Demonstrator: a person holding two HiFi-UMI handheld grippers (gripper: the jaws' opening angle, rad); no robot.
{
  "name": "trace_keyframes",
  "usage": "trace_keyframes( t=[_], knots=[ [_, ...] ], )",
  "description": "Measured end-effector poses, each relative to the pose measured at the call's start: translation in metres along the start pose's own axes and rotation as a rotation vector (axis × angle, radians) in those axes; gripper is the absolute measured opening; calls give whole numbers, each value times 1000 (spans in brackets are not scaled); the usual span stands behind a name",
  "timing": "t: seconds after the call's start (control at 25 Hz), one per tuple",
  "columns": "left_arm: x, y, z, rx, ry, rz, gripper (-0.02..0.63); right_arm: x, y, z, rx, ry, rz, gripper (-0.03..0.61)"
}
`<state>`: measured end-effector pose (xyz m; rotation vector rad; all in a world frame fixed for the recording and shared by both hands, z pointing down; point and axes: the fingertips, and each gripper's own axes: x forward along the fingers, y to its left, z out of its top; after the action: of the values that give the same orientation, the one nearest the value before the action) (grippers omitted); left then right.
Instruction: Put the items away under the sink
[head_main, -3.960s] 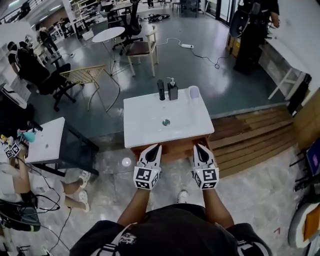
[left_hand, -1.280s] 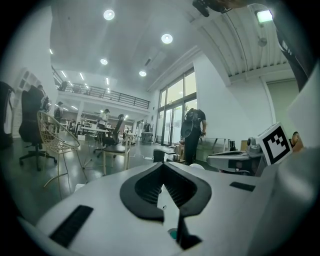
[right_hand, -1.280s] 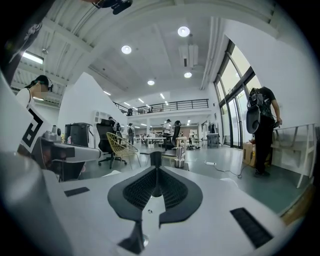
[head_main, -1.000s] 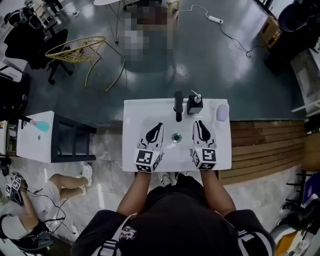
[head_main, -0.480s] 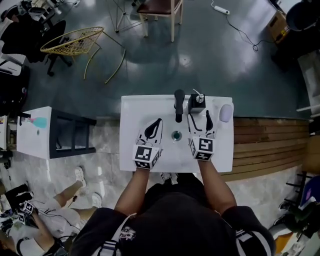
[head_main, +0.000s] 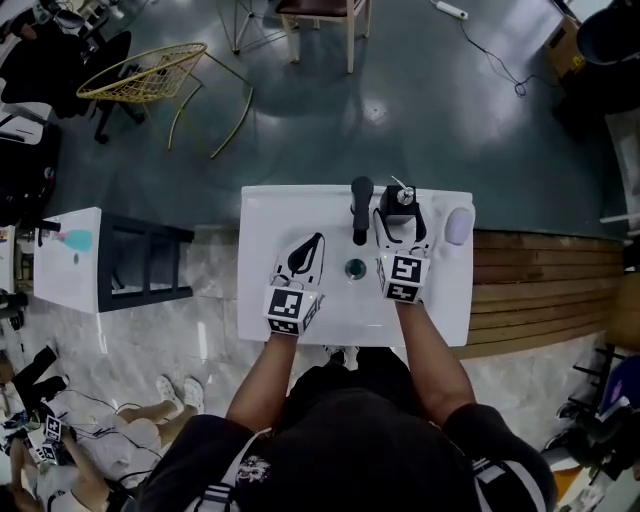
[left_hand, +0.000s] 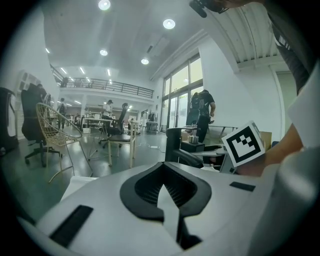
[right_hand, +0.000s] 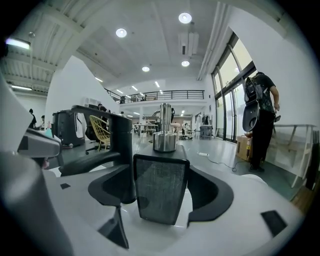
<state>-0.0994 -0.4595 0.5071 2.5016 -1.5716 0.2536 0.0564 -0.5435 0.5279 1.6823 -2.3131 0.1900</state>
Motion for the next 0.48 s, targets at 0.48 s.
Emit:
trace_keyframes(
  t=[0.48],
  knots=[
    [4, -3, -5, 1, 15, -1, 6, 15, -5, -6, 47, 7, -3, 341]
  ],
)
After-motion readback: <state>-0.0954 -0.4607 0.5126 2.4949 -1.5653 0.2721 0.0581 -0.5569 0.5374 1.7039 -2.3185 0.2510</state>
